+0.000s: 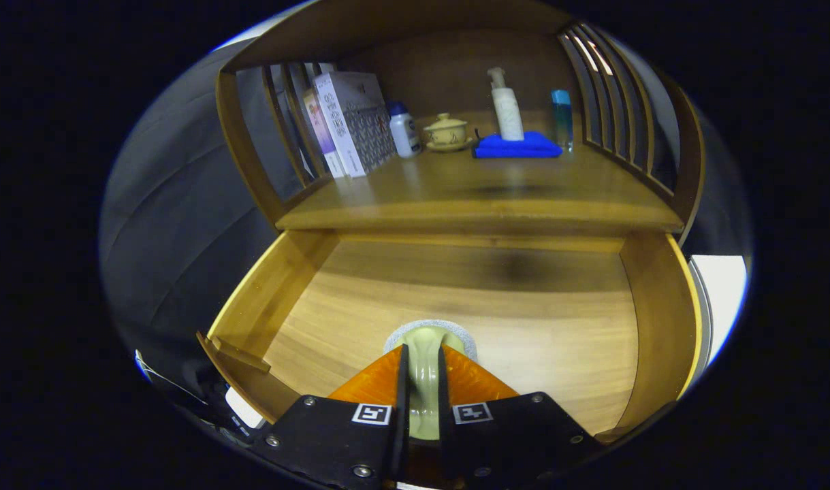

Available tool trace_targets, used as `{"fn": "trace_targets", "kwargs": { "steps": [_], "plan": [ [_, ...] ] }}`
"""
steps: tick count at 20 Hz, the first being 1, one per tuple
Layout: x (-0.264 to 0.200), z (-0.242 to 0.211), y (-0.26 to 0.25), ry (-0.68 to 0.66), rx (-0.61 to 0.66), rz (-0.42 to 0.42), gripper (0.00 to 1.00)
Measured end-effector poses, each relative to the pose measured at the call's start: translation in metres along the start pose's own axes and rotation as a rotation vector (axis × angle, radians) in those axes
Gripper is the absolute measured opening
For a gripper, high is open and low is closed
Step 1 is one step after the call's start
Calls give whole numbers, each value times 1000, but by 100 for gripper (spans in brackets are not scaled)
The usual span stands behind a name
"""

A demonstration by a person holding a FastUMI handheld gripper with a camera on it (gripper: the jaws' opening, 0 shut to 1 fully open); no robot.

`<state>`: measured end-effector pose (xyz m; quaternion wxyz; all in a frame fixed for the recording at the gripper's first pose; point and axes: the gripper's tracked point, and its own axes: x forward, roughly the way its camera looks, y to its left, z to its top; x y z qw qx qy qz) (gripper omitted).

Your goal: Pull open the drawer, take out the items inside it, and place them on the countertop above the cabinet.

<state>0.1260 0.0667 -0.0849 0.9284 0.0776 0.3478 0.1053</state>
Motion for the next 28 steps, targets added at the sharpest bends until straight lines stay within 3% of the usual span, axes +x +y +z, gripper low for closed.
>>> {"fn": "trace_targets", "kwargs": {
  "steps": [14,28],
  "plan": [
    [-10,94,-7,-180,63,3,19],
    [22,187,-27,-336,159,-40,19]
  ]
}}
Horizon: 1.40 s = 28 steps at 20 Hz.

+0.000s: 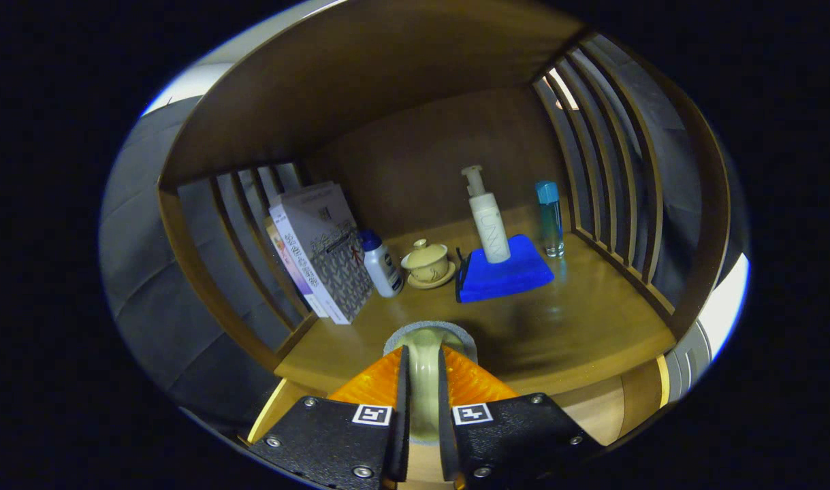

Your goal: Pull open the drawer, take out the items inside it, and place them on the countertop above the cabinet.

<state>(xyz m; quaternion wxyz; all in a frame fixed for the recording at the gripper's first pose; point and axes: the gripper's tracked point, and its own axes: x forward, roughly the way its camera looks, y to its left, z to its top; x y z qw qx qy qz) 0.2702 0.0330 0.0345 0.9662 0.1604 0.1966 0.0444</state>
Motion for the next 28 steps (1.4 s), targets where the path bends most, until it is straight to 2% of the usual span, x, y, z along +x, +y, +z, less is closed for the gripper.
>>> {"fn": "trace_targets", "kwargs": {
  "steps": [7,9,11,15,16,18,24,28],
  "plan": [
    [52,12,-13,31,32,-37,19],
    [59,13,-14,27,35,-32,21],
    [62,16,-19,10,14,-40,28],
    [47,17,-26,-47,-37,-69,74],
    [38,16,-24,-59,-40,-62,88],
    [15,12,-20,-84,-64,-43,95],
    [-61,-17,8,-112,-85,79,95],
    [-98,-55,10,-121,-89,83,95]
  ]
}}
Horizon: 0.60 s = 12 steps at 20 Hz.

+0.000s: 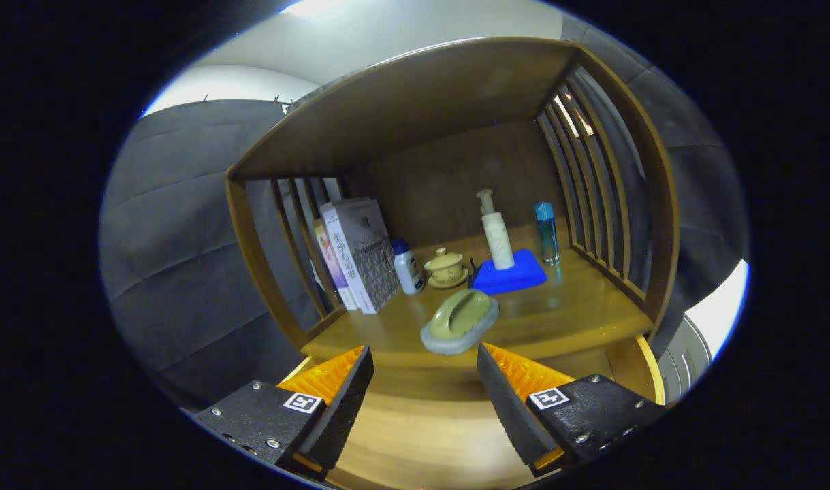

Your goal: Pull open the drawer, take out the items inside it, and place them on the countertop above the cabinet.

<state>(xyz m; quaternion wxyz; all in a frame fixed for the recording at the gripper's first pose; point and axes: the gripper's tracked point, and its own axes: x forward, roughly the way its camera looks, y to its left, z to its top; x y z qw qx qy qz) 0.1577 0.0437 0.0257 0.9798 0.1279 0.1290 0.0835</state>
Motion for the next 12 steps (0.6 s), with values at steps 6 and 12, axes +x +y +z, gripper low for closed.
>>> {"fn": "trace_targets", "kwargs": {
  "steps": [6,12],
  "plan": [
    [-39,-32,15,-66,-90,-24,95],
    [-80,-42,38,-171,-242,-26,95]
  ]
}}
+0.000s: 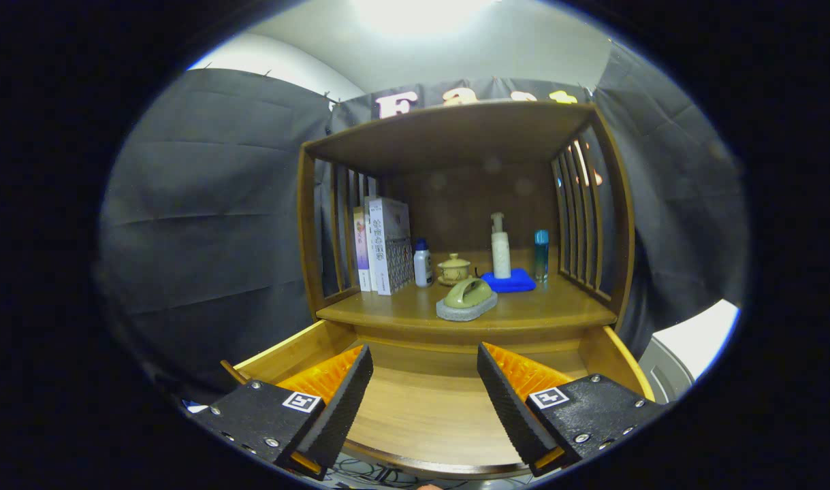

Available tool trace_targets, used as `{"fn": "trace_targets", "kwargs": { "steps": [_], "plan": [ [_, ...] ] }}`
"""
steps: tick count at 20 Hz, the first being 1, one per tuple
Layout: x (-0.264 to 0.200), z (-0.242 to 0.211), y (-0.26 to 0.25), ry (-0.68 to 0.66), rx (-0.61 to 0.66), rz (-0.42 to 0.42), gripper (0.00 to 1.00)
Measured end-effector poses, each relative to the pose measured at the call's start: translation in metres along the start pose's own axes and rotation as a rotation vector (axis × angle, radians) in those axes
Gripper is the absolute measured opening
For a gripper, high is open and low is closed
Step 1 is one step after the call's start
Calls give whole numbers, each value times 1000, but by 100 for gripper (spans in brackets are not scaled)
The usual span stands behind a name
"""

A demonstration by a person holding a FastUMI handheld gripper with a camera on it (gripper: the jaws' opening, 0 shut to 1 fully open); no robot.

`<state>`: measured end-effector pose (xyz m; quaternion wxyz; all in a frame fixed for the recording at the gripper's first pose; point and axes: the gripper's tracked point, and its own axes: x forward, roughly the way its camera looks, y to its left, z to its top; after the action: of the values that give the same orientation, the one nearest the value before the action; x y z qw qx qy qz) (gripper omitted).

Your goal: Pull open the drawer, take out the items inside it, and place them on the countertop above the cabinet.

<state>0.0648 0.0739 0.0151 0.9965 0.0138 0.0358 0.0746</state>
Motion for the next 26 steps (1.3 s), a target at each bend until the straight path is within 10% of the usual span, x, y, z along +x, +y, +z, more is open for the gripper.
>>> {"fn": "trace_targets", "kwargs": {
  "steps": [26],
  "plan": [
    [-80,-124,33,90,-133,33,96]
  ]
}}
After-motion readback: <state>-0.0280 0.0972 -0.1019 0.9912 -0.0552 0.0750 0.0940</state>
